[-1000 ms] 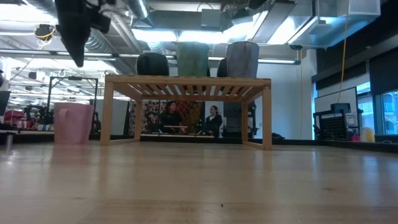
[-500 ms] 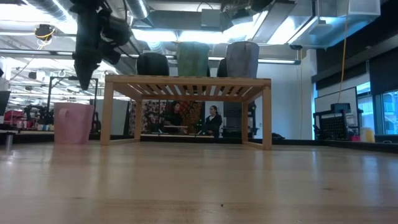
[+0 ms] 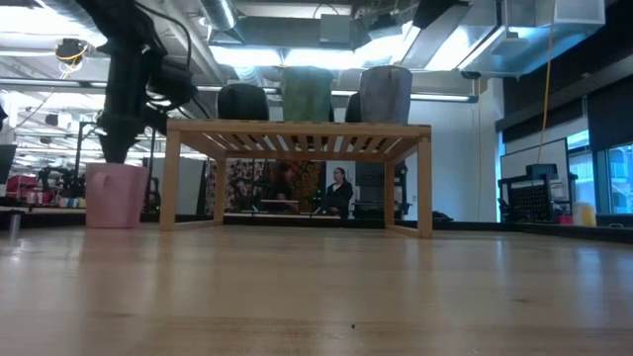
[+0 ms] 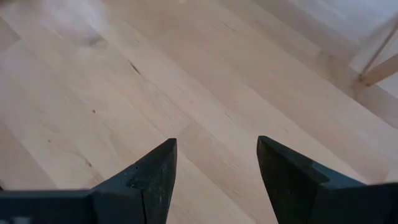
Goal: Place coffee mugs
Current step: Put the pink mug on the shelf
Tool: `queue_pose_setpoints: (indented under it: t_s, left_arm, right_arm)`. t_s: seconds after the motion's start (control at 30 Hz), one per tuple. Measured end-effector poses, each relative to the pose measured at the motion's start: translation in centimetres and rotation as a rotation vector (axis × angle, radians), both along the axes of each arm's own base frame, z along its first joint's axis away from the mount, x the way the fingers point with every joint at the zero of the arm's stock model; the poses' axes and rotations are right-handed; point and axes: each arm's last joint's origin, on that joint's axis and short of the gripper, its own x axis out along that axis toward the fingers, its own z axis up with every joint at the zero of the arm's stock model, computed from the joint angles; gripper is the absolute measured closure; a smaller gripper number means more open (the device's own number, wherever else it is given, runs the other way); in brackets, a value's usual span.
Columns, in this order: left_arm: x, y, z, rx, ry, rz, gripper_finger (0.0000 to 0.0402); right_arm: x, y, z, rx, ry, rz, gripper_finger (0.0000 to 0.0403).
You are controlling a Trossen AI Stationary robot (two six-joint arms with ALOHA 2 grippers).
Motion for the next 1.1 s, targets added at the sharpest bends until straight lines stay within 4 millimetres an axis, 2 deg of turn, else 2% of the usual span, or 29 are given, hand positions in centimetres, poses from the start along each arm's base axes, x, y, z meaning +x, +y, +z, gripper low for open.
queue_pose_setpoints:
  t_s: [0.3, 0.43, 0.6, 0.7, 0.87, 1.1]
  left_arm:
    - [0.1, 0.1, 0.0, 0.018, -0.021, 0.020, 0.0299]
    - [0.3, 0.4, 1.7, 0.026, -0.019, 0.030, 0.0299]
    - [0.7, 1.5, 4.1, 0.135, -0.056, 0.036, 0.0299]
    - [0.2, 1.8, 3.6, 0.122, -0.051, 0.025, 0.0299]
    - [-0.3, 1.7, 1.2, 0.037, -0.009, 0.010, 0.0299]
    - [0.0, 2.0, 0.7, 0.054, -0.036, 0.003, 0.0299]
  right_arm:
    - [0.0, 0.0, 0.0, 0.003, 0.007, 0.000, 0.0194]
    - [0.0, -0.1, 0.0, 0.004, 0.008, -0.001, 0.0194]
    - [0.1, -0.1, 0.0, 0.007, 0.003, -0.003, 0.0194]
    - [0.1, -0.1, 0.0, 0.010, -0.001, -0.003, 0.0194]
    - [0.1, 0.0, 0.0, 0.021, 0.003, -0.002, 0.0194]
    - [0.1, 0.0, 0.0, 0.026, 0.006, -0.002, 0.0194]
